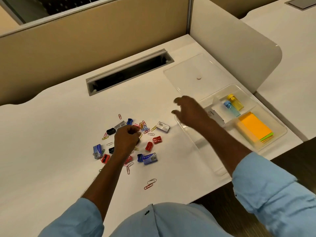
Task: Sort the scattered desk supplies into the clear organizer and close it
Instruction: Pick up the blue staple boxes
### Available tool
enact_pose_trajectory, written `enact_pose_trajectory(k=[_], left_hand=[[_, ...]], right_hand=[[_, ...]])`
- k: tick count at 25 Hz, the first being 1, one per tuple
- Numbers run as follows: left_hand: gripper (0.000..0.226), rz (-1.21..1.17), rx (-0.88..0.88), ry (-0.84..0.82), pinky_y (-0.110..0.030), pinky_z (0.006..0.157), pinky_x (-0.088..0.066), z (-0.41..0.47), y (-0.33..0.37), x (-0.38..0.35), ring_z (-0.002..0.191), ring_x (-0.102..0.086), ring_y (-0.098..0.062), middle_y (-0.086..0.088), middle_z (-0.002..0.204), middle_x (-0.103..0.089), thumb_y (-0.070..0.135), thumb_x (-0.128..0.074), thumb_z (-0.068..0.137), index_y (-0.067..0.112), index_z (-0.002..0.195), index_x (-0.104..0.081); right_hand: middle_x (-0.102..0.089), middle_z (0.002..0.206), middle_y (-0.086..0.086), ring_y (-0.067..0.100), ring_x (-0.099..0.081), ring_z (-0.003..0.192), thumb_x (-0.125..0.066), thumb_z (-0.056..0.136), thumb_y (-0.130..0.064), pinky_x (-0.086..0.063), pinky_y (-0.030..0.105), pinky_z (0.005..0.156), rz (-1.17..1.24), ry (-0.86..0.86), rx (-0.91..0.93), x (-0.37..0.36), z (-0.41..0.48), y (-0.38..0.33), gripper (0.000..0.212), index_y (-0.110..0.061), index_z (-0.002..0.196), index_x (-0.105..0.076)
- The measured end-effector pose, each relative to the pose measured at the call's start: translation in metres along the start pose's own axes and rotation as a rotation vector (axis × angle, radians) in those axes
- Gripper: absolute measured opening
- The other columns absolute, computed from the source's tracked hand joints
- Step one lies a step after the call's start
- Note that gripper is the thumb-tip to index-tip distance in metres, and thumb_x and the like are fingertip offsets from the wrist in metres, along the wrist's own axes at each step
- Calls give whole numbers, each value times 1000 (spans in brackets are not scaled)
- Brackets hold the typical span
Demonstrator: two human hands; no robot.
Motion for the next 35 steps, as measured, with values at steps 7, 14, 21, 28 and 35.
enact_pose_trajectory(k=[7, 14, 21, 28, 35], left_hand=[[19, 186, 27, -62, -16, 62, -40, 0, -36, 2, 78, -59, -10, -5, 98, -70, 12, -77, 75, 13, 93, -70], [41, 486, -155, -419, -16, 69, -40, -16, -41, -32, 83, -52, -5, 7, 111, -61, 26, -79, 71, 26, 109, -64], [55, 679, -254, -457, -22, 86, -43, -25, -43, -56, 110, -53, -16, -3, 121, -57, 29, -74, 77, 22, 128, -53], [51, 357, -106, -303, -17, 64, -50, -18, -18, -33, 89, -55, -9, 1, 110, -60, 31, -77, 74, 18, 120, -60], [30, -360, 238, -332, -39, 88, -55, -23, 14, -28, 95, -68, -27, -13, 97, -72, 23, -82, 69, 14, 92, -66]], right_hand=[[-48, 117, 14, 31, -51, 107, -71, 80, -26, -45, 36, 81, -316, -318, 37, -102, -9, -45, 51, -5, 119, -46], [-51, 118, 14, 30, -52, 106, -63, 86, -24, -45, 38, 84, -418, -236, -8, -116, -2, -40, 39, -9, 120, -49], [-53, 116, 14, 29, -56, 105, -65, 82, -9, -49, 33, 80, -151, -155, -92, -93, -4, -42, 46, -11, 124, -47], [-57, 121, 10, 22, -59, 100, -62, 84, 3, -58, 35, 83, 655, -81, -383, -47, -30, -23, 39, -17, 117, -56], [-59, 118, 8, 26, -62, 105, -80, 68, -1, -59, 33, 80, 957, -162, -364, -31, -68, -19, 54, -20, 111, -53]])
Point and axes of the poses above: each hand's wrist, its own z-axis towards the middle knuckle, its own x-axis out of the back of the hand, y = z × x, the point moved 4 cm from there along z, towards the middle knuckle
